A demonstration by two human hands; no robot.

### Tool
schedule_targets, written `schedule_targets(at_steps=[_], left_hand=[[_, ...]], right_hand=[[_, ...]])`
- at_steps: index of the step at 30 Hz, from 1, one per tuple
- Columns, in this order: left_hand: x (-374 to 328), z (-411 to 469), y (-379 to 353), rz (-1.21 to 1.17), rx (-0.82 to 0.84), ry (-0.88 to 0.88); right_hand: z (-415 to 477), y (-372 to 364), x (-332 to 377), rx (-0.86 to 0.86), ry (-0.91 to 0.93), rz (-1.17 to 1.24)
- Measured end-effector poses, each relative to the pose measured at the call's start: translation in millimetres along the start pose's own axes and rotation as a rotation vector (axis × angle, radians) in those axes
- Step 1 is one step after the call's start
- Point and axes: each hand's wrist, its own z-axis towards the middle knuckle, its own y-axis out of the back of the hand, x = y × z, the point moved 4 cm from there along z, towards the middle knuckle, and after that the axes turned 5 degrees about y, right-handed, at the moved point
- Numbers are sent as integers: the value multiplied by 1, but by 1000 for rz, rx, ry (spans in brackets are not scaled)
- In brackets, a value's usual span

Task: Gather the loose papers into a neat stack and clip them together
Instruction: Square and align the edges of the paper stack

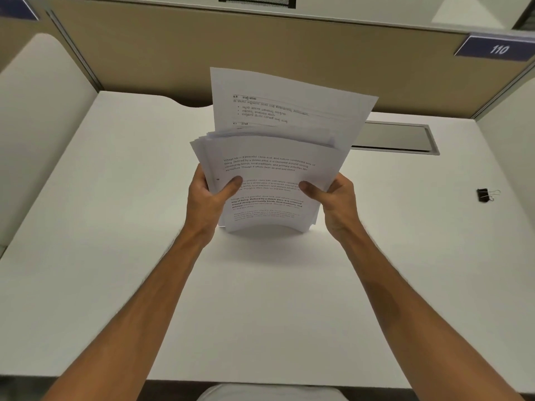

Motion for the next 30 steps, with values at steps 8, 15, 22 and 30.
schedule_targets(at_steps=[8, 15, 22, 30], left_hand=[[-20, 6, -6, -113, -44, -66], [-26, 8, -8, -158, -9, -87], [-34, 9, -12, -144, 96, -90], [-108, -17, -18, 454, -463, -738]], right_hand=[[5, -4, 5, 25, -30, -1], [3, -4, 1, 47, -48, -27], [2, -6, 3, 125, -47, -47], [4, -9, 7, 149, -39, -71]])
